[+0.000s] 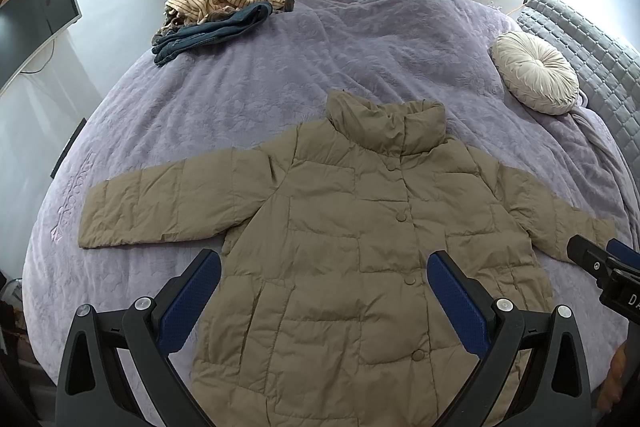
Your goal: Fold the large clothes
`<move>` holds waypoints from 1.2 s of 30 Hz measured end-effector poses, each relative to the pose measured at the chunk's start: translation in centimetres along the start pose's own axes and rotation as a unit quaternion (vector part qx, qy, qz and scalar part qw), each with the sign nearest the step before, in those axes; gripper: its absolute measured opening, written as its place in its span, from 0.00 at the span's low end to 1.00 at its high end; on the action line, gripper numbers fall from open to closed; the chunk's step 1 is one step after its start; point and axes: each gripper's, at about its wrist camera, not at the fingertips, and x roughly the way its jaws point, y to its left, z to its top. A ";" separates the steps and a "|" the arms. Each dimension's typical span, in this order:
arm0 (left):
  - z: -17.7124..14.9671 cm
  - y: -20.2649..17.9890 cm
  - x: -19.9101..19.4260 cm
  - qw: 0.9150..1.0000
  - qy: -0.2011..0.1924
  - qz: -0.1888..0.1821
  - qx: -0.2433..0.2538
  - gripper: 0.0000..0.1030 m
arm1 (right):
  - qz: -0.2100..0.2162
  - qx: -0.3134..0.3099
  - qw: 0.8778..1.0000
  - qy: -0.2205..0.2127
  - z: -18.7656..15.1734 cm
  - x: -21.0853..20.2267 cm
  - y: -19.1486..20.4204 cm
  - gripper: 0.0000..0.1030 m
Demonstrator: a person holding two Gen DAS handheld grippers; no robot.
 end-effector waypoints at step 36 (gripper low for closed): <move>-6.1 20.0 11.2 0.962 0.083 -0.105 -0.238 1.00 | 0.104 -0.025 0.979 0.174 -5.6 11.6 13.1 1.00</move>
